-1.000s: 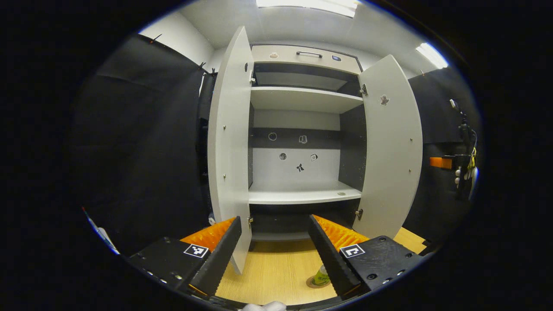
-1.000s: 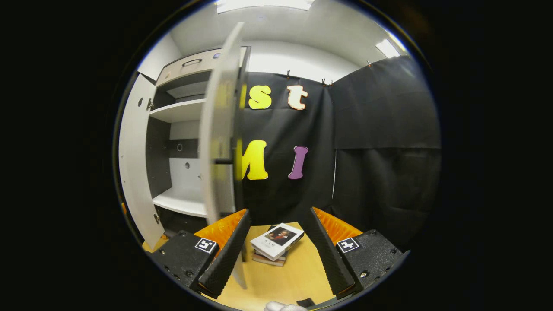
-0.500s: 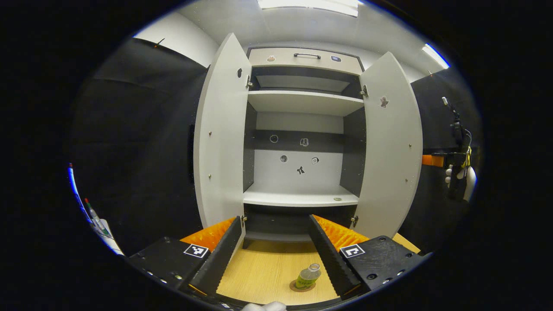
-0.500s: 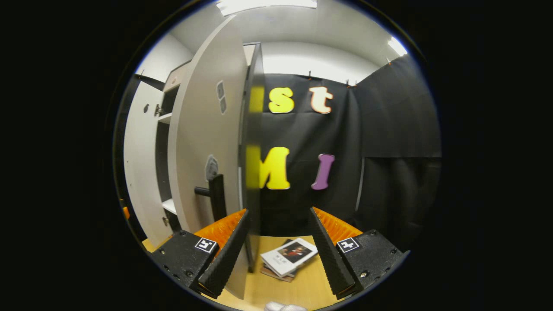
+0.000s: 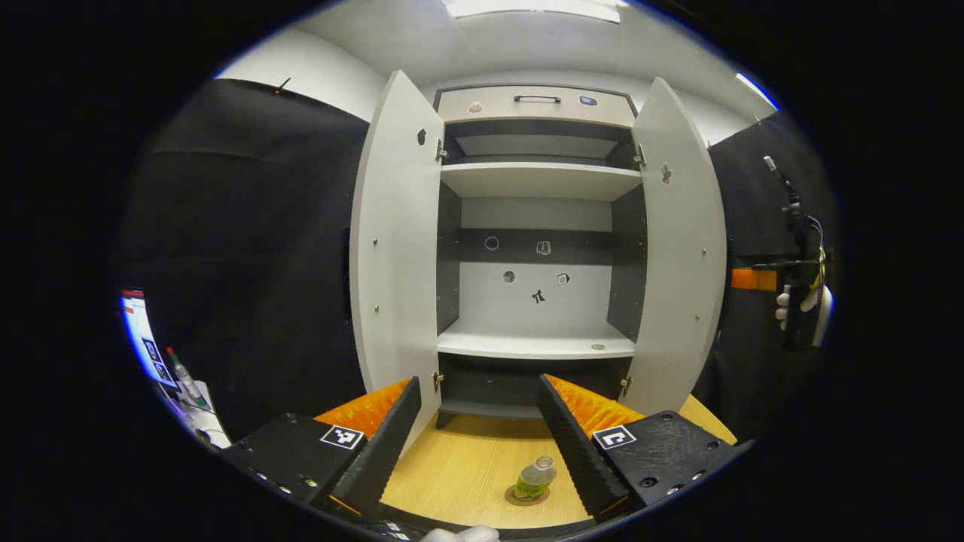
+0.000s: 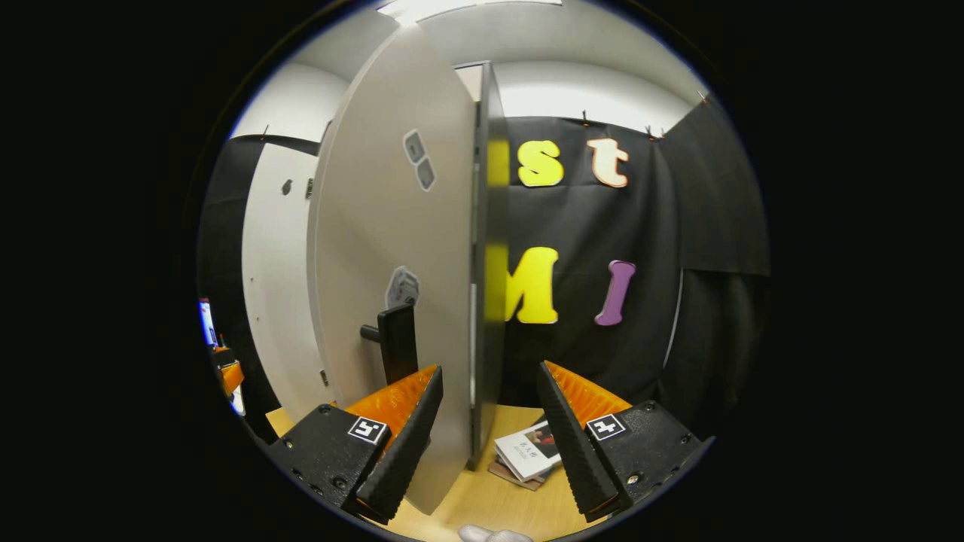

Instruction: Grasp the bottle in the cabinet with the left hand and place it on the coaster, then close the right door with the right hand and the left door with the left hand.

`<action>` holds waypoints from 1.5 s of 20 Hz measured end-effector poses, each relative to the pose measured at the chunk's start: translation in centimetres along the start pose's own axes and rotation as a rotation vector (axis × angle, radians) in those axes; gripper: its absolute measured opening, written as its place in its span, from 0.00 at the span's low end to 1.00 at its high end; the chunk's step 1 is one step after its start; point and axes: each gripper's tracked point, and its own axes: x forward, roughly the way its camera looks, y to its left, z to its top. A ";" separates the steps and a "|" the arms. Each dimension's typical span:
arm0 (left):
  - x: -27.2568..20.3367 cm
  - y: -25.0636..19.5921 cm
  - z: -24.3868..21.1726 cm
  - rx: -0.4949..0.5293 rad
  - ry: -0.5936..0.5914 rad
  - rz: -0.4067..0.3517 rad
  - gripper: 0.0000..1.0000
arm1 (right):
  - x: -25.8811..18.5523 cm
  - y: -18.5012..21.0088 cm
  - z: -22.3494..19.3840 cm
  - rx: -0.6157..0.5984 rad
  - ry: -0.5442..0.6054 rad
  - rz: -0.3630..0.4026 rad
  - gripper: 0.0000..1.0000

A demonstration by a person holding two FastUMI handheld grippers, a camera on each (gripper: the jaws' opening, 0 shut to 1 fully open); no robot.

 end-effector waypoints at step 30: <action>1.5 13.1 1.4 0.043 -0.010 0.174 0.95 | -0.1 11.1 -3.0 -0.035 0.038 0.126 0.80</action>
